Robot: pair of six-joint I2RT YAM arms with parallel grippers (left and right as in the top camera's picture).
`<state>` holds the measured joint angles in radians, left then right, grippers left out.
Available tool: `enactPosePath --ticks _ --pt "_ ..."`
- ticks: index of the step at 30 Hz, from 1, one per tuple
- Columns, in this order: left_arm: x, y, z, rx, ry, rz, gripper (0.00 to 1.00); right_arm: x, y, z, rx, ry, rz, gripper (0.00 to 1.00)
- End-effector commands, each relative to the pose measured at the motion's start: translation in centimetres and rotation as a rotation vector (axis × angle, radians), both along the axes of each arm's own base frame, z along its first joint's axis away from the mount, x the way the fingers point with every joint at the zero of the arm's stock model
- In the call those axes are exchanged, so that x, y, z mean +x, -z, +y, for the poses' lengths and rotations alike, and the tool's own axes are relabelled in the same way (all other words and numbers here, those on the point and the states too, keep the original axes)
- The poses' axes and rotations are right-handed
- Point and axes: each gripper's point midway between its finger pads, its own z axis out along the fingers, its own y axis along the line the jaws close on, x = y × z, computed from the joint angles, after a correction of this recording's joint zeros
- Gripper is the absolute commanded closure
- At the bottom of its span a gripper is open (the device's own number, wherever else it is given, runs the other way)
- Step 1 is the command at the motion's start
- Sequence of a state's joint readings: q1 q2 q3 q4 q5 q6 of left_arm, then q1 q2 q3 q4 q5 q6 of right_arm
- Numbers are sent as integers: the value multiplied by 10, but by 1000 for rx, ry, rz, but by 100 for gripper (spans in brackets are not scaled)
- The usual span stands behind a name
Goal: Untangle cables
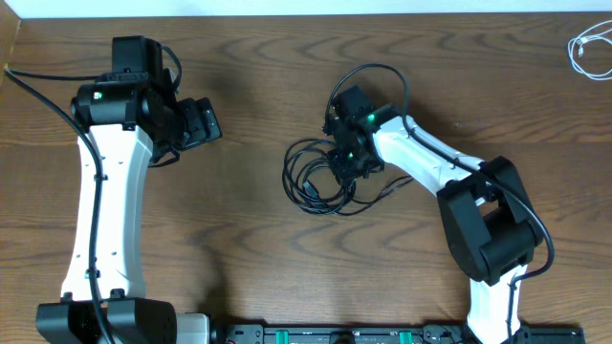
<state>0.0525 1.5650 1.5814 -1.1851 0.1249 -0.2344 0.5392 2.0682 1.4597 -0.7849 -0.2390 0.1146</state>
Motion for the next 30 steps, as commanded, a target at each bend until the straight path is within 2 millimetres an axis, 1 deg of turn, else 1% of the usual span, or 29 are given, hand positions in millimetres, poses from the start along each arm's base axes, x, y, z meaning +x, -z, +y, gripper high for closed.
enactPosePath --ticks 1,5,8,12,16,19,22,24,26,28,30 --pt "-2 6 1 6 13 21 8 20 -59 12 75 4 -113 99" --pt "-2 6 1 6 13 21 8 33 -120 18 147 6 -234 99" --pt "-2 6 1 6 13 21 8 41 -166 17 200 18 -329 99" --pt "-2 6 1 8 17 21 8 53 -224 2 262 63 -451 99" --pt "-1 6 1 9 20 20 8 65 -278 -21 326 148 -556 99" --pt "-1 6 1 9 20 17 7 68 -315 -35 396 190 -610 99" --pt "0 6 1 9 20 16 8 67 -352 -41 508 199 -644 99" --pt "0 6 1 8 20 16 8 66 -372 -41 580 193 -658 99" --pt "0 6 1 8 20 16 7 66 -385 -42 621 191 -668 99" --pt "0 6 0 5 24 15 8 68 -394 -44 641 191 -687 99" --pt "1 4 -11 -36 103 1 8 70 -400 -48 652 206 -697 99"
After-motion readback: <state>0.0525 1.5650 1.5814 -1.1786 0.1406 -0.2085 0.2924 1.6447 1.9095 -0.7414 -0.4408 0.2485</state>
